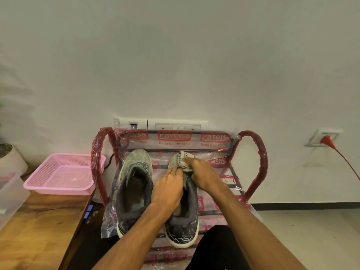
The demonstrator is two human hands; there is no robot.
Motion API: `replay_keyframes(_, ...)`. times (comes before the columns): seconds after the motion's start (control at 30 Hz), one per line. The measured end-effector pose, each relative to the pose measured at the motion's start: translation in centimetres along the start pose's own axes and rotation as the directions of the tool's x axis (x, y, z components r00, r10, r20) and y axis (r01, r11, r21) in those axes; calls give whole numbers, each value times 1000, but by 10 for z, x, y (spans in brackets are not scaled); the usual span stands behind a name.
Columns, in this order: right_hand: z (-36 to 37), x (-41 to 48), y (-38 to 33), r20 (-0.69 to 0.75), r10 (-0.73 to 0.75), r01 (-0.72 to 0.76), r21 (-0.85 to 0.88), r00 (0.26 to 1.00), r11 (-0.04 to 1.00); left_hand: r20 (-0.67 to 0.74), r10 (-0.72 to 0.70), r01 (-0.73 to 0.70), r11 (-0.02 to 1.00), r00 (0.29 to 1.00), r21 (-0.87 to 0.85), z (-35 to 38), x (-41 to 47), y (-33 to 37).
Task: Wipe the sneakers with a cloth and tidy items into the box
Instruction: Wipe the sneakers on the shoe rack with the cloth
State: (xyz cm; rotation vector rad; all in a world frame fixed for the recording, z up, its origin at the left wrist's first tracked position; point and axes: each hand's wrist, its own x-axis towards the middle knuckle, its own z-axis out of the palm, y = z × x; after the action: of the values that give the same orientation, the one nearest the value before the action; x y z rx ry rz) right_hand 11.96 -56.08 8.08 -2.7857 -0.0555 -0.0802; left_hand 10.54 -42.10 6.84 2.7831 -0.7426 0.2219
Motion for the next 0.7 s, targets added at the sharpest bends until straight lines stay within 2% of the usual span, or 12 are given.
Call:
replay_keyframes(0.13,9,-11,14,-4,56,-56,-2,998,998,1,-32,32,997,999,-65,-3,-2,3)
replay_keyframes(0.23,3,-7,14,-49,18,-21,-73,999,997,33,-33,36,994,999,-103,-3,-2,12)
replay_keyframes(0.33,1,0,3,-26,3,-6,-92,1000,996,53,-68,73,993,996,-88,-4,-5,12)
replay_keyframes(0.5,1,-7,-1,18,73,-73,8,997,997,57,-103,104,994,993,-17,-6,-8,13)
replay_keyframes(0.63,-34,-3,21,169,178,-202,140,969,969,55,-78,79,997,995,-26,-7,-10,16)
replay_keyframes(0.7,-45,-1,33,151,227,-253,190,962,948,35,-71,72,997,997,-36,-9,-10,16)
